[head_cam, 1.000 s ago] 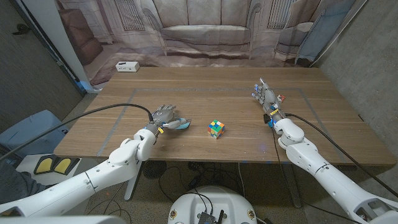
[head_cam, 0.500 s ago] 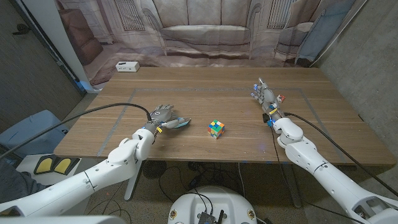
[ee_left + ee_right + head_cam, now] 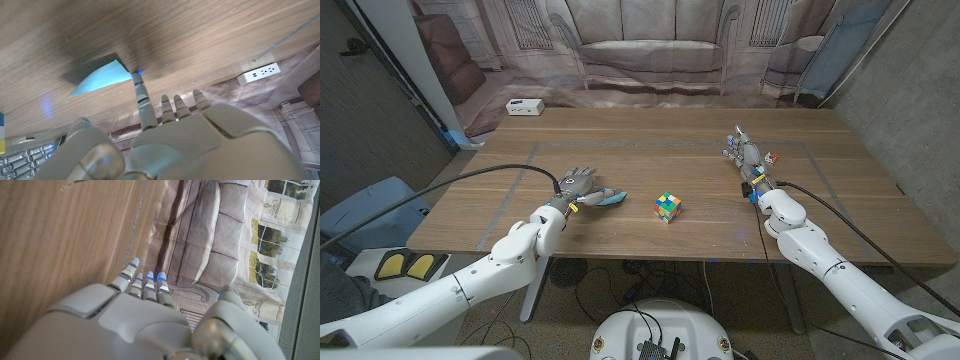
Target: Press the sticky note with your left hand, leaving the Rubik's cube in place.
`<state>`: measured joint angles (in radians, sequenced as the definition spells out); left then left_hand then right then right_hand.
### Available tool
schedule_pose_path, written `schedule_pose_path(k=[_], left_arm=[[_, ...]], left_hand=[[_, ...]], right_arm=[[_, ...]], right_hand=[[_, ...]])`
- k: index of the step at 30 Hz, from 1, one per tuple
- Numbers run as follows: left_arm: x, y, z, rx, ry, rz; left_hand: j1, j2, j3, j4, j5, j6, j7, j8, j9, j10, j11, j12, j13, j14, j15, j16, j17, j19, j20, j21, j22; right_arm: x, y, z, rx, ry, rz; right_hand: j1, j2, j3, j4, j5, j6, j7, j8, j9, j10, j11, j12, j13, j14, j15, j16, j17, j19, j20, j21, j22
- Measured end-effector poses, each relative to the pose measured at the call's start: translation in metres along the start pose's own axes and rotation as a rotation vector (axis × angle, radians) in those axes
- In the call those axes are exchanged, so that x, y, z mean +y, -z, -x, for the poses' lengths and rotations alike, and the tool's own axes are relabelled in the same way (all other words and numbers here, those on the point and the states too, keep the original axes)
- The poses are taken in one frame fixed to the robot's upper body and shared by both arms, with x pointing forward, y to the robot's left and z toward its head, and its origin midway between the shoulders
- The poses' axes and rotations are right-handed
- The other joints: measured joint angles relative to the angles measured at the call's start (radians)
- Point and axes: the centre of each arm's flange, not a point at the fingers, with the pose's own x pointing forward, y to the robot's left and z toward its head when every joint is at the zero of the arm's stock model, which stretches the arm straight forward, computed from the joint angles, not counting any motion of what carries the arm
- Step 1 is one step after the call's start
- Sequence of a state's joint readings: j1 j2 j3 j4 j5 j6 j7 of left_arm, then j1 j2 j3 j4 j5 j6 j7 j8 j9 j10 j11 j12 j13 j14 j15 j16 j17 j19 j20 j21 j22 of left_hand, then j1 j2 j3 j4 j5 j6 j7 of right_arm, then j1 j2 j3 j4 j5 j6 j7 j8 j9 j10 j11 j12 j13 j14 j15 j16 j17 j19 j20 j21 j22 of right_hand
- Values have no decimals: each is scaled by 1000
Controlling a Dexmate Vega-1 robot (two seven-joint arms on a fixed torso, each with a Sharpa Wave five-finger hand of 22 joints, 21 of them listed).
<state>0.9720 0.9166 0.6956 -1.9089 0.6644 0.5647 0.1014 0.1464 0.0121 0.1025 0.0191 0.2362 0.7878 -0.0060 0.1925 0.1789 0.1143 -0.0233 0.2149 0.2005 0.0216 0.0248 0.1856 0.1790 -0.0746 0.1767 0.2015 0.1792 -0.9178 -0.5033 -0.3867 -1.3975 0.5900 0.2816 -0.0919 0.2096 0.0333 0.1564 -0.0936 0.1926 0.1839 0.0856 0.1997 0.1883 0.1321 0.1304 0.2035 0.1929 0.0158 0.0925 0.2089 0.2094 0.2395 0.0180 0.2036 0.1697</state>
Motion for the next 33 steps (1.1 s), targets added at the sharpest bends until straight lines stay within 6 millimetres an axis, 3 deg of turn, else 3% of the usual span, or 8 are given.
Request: schedule_pose_path(k=[33], left_arm=[[4, 5, 6, 36, -10, -25]], left_hand=[[5, 5, 0, -8, -8, 5, -5, 1, -1, 4, -4, 0, 0, 4, -4, 0, 0, 0, 0, 0, 0]], right_arm=[[-2, 3, 3, 1, 0, -3]], right_hand=[[0, 0, -4, -4, 0, 0, 0, 0, 0, 0, 0, 0, 0, 0, 0, 0, 0, 0, 0, -4, 0]])
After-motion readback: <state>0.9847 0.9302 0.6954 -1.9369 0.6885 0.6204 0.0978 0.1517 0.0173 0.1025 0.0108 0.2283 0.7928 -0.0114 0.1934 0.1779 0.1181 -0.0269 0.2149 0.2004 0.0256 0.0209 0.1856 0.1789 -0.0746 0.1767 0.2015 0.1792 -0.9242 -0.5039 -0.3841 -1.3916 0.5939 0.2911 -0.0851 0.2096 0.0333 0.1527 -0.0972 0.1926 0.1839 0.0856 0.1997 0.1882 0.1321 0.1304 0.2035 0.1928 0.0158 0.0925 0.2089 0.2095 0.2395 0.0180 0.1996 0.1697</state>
